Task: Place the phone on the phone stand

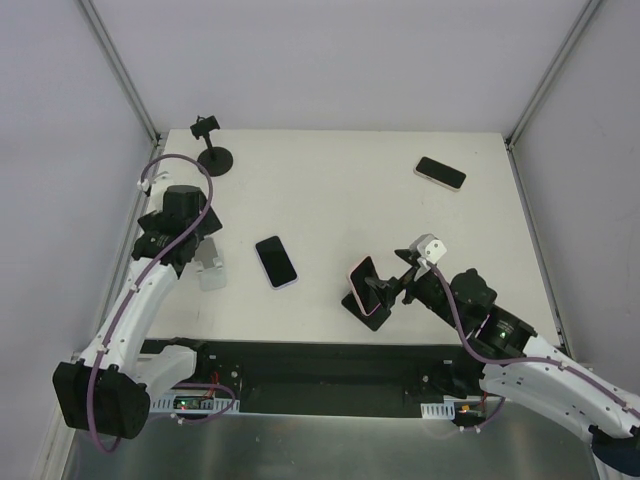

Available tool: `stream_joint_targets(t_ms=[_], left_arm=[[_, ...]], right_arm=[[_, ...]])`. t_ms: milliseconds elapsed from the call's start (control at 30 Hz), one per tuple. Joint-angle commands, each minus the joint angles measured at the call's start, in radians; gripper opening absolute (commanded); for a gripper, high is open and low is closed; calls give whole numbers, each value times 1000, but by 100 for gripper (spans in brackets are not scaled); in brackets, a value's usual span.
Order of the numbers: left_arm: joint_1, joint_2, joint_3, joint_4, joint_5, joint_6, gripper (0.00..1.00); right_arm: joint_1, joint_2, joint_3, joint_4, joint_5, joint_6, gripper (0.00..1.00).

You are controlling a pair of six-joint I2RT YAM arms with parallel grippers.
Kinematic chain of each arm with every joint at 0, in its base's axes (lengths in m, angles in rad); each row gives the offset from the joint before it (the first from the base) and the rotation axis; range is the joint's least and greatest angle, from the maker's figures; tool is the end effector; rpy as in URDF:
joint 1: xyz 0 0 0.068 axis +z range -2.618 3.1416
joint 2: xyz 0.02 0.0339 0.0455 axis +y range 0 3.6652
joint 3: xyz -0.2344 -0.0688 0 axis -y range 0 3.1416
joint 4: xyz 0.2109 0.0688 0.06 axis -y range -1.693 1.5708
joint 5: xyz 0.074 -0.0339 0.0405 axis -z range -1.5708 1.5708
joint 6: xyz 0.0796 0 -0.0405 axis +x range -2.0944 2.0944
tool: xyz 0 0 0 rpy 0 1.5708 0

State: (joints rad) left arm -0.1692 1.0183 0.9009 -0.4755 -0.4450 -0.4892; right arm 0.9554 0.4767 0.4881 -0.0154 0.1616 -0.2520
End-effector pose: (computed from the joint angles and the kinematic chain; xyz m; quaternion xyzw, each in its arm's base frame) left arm 0.2368 -0.0057 0.2664 -0.2395 0.8336 0.0362 0.4965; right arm 0.1112 0.1351 0.2828 -0.3540 0.6137 0.1886 0.6800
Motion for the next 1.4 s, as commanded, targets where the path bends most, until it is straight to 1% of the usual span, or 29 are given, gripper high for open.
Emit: stream_joint_targets(t_ms=[0,67,100,133,200,233,333,367,433,500,733,800,933,1033,1067,1100,1167,1200,1267,1300,1333,1367], left_arm=[[25,3,9,-35,-34,-25,99],[25,19,-13,-9,8,29,99],[25,16,-29,3,6,37,99],[25,-4,-75,39,-30,41,99],[25,-27,-121,81,-38,87,99],[25,-35,-153,104,-26,112,99],[27,-24,-178,147,80,164,99],[27,-18,-181,162,132,191,99],[25,11,-178,161,128,196,99],[27,41,-181,166,92,204,99],[37,117,-162,195,155,235,99],[37,137,-157,199,149,239,99],[39,152,-155,205,146,251,96],[40,160,-155,206,121,251,81],[40,161,-154,204,120,253,71],[40,155,-154,207,118,251,67],[40,143,-149,206,120,258,55],[40,140,-143,204,120,261,44],[40,123,-134,195,112,261,32],[40,115,-131,190,114,262,23],[40,105,-129,187,114,259,20],[40,82,-123,175,108,252,15]], right_arm=[[5,2,44,-9,6,-9,96],[6,-1,46,-15,3,-10,96],[6,-6,49,-20,-2,-12,96],[5,-7,53,-24,-4,-13,96],[6,-13,56,-38,-8,-13,96],[6,-16,53,-41,-11,-15,96],[5,-23,47,-41,-13,-18,96],[6,-24,50,-46,-11,-18,96],[6,-24,50,-54,-14,-18,96],[5,-29,49,-55,-19,-18,96],[6,-32,49,-64,-27,-21,96],[6,-32,47,-66,-28,-17,96],[5,-44,35,-66,-22,-7,96],[5,-47,33,-64,-10,-1,96],[6,-40,36,-64,5,0,96],[5,-35,41,-66,13,3,96],[5,-7,64,-78,48,32,96],[5,2,75,-83,56,43,96],[5,29,105,-95,73,71,96],[6,37,113,-97,73,77,96],[5,52,125,-104,72,79,96],[6,60,135,-110,72,83,96]])
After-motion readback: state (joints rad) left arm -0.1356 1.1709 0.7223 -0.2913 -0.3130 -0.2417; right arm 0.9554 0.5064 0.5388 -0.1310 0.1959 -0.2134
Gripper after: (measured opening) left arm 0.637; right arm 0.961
